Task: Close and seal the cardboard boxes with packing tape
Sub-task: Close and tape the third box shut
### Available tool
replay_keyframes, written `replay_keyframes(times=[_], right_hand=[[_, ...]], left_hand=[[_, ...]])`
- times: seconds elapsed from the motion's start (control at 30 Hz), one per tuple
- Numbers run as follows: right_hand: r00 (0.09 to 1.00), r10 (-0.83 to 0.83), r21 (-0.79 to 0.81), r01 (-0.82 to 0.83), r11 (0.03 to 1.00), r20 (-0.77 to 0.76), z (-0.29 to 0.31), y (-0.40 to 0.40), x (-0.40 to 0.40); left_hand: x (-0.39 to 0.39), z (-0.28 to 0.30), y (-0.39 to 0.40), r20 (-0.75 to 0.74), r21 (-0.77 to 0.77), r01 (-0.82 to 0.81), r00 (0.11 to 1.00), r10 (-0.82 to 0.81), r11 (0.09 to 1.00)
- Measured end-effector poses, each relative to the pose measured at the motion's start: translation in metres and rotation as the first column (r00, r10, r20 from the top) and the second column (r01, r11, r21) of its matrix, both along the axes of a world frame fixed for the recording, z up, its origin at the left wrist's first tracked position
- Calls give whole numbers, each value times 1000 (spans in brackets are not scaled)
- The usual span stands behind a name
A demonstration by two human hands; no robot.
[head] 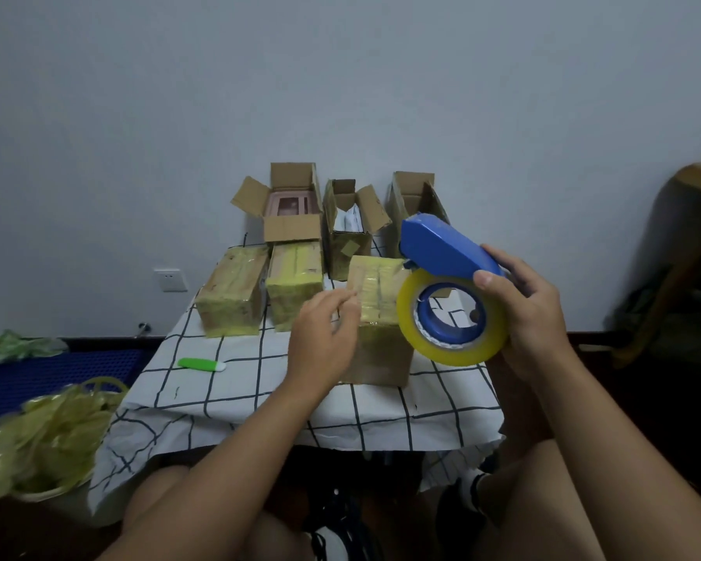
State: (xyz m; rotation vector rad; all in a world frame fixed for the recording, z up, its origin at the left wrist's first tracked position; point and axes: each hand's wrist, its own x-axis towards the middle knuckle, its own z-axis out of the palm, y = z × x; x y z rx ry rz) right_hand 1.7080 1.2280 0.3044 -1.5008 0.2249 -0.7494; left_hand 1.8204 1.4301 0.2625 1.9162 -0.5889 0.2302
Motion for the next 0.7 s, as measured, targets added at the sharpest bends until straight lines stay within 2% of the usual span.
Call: replay_keyframes(times=[0.03,0.1,0.17,0.23,0.4,0.7], right_hand=[[1000,21,-4,-21,1000,-6,0,0,-3],[997,71,-14,-71,997,-14,1,1,-7],[993,120,-39,-121,992,-24,2,3,-11],[987,155,-65,-158,985,-36,4,5,-15],[978,205,-77,-207,975,-28,7,8,-19],[970,229,-199,-241,950,-81,8,11,-21]], left_hand=[[-3,16,-3,-186,-76,9,982,-24,997],[-6,42,-7,-536,-152,97,828,-165,984],[-8,55,-5,-687,-183,260,656,-312,948],[-11,58,-3,-716,-251,331,569,-404,910],[-12,63,5,-722,-460,168,502,-477,872],[-5,68,26,-752,-461,165,449,-483,872]])
